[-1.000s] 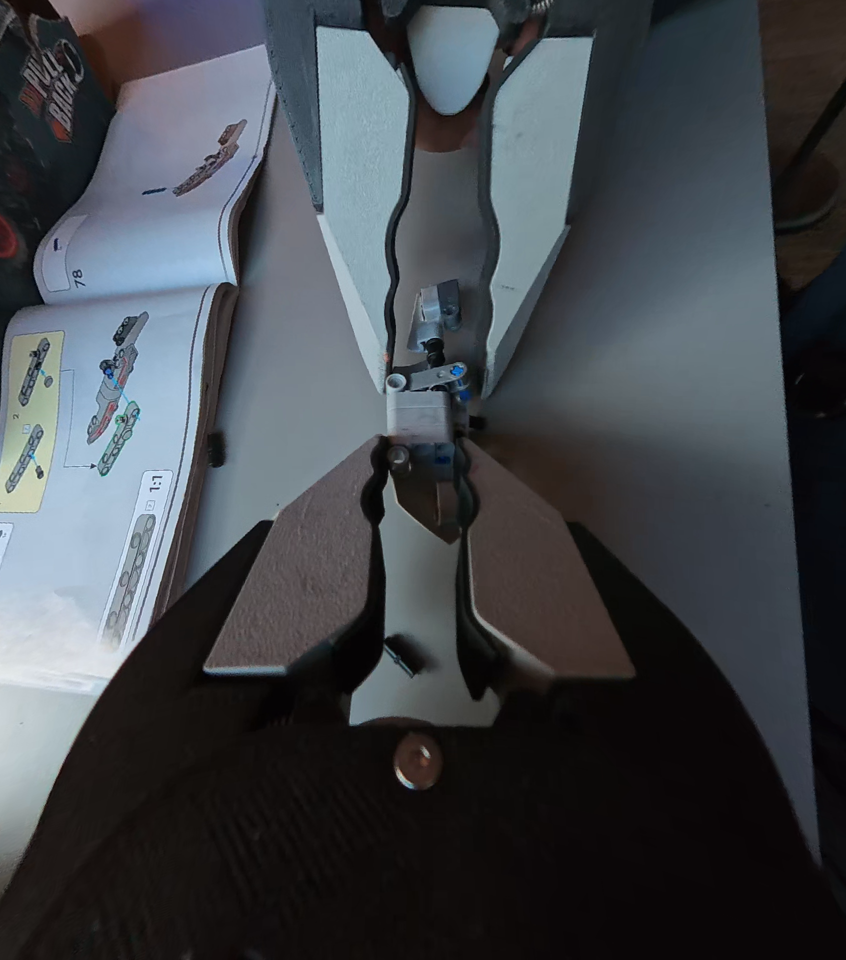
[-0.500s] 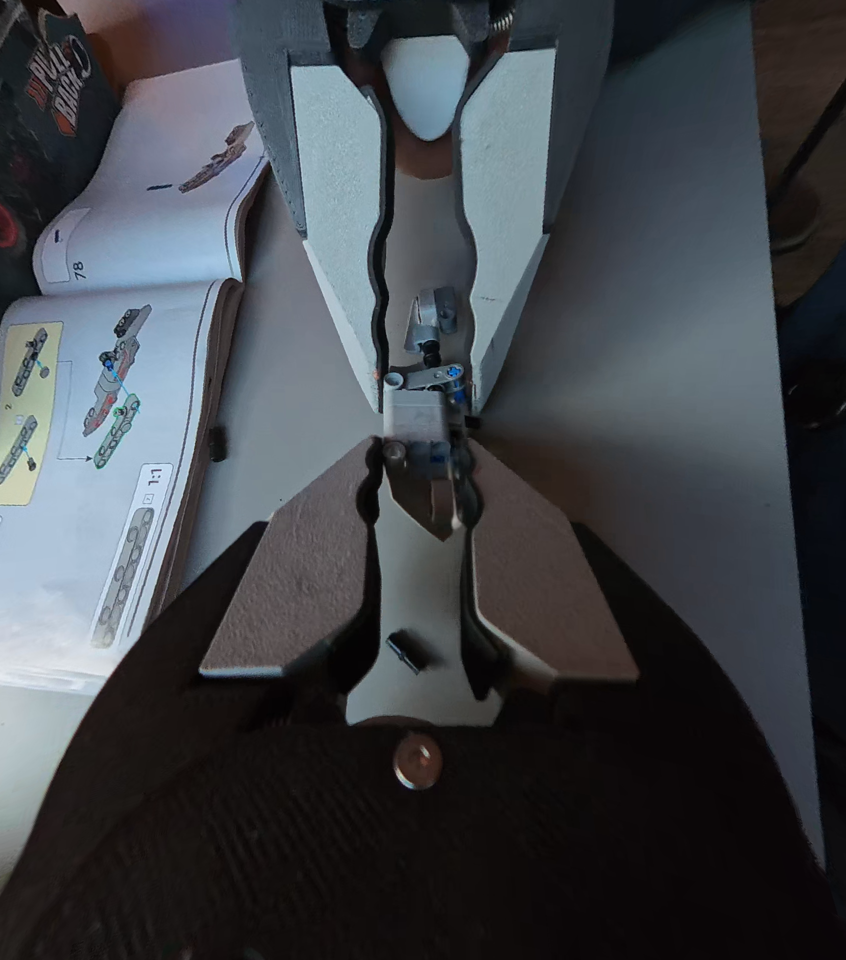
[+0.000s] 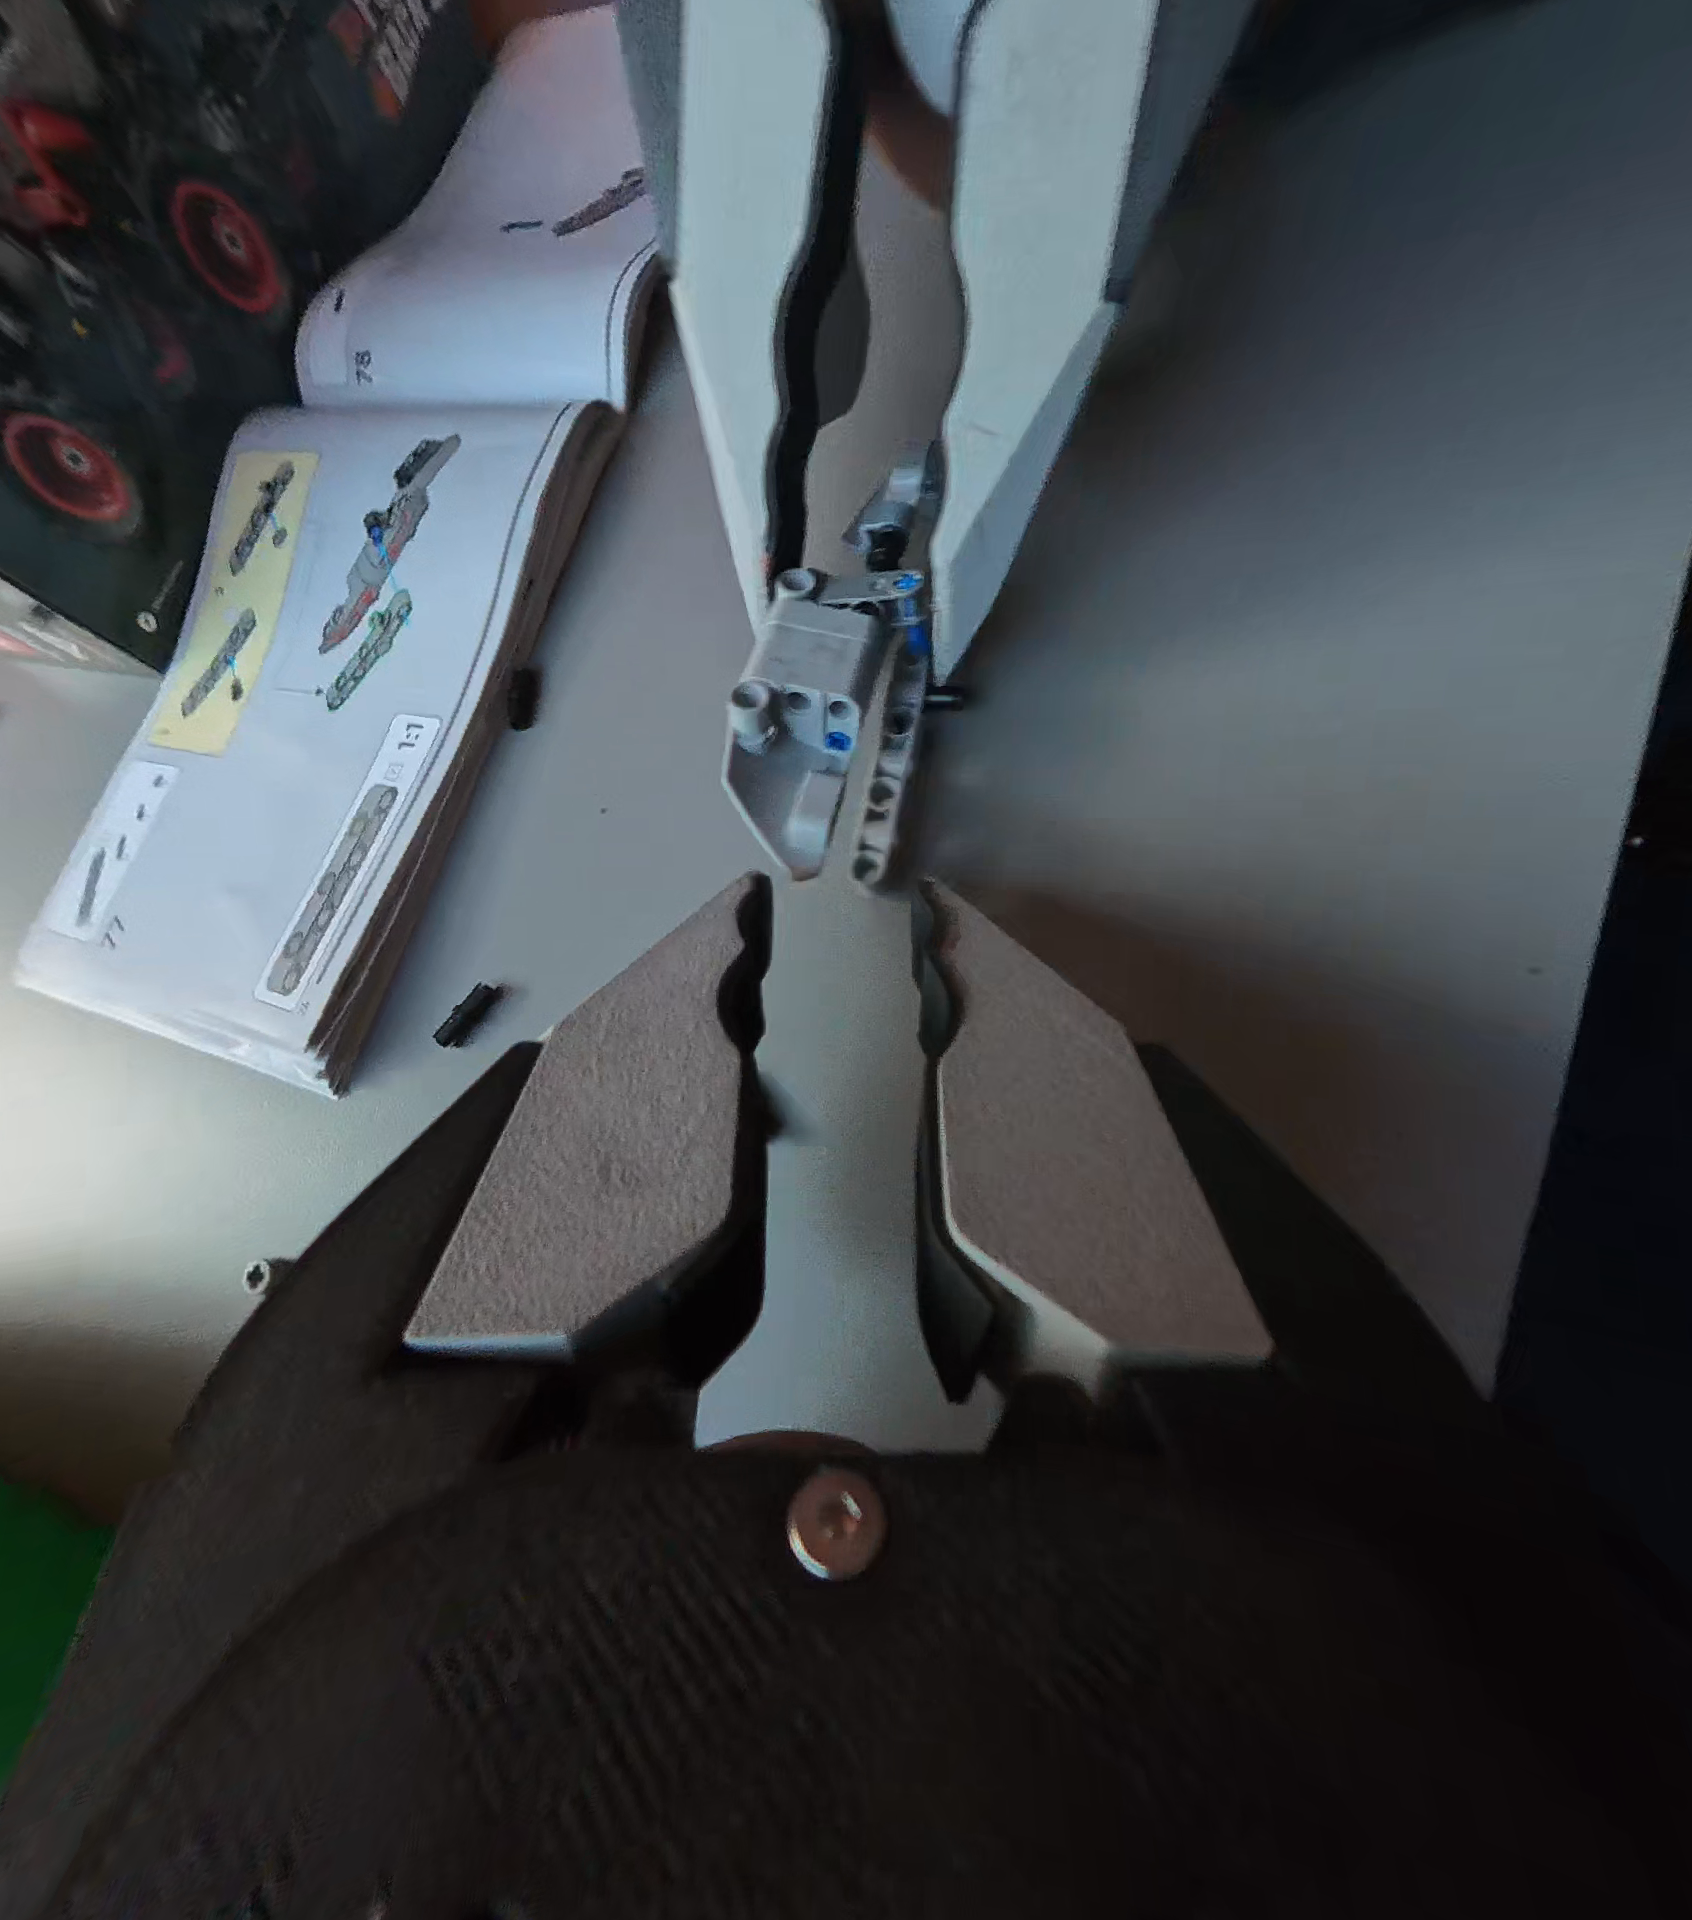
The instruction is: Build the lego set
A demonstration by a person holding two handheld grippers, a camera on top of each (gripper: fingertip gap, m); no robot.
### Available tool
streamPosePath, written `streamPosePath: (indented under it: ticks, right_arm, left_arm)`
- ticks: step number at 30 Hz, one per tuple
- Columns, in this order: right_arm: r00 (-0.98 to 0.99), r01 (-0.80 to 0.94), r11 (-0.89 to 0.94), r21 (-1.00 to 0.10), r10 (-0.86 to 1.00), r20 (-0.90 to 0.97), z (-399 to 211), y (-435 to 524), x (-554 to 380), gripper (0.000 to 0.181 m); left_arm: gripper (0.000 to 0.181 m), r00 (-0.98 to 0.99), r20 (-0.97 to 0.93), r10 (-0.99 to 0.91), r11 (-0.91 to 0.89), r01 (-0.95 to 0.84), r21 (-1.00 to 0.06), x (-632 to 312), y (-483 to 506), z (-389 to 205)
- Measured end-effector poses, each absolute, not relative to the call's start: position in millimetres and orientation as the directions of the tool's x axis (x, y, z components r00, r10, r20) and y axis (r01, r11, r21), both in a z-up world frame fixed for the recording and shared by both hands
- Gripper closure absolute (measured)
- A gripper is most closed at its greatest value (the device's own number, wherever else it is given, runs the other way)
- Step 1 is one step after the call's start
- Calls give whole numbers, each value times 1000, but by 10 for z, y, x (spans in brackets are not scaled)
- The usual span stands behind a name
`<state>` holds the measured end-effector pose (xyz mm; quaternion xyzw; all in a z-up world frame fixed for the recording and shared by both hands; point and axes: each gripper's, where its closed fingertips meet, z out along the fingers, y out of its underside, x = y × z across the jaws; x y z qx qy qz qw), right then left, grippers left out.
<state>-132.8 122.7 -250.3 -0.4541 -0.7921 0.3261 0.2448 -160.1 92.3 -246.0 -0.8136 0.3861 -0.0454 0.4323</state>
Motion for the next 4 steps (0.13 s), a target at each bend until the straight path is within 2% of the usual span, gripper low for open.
streamPosePath:
  ticks: [1, 4]
  right_arm:
    - [-470, 559, 376, -739, 878, 91, -2503, 1229, -1327, 151]
    - [-463, 549, 363, -753, 882, 87, -2458, 1248, -1314, 151]
  left_arm:
    - [159, 682, -288, -672, -314, -615, -723, -1583, 897, -2465]
    - [165, 664, -233, -710, -345, -617, -707, -1528, 822, -2545]
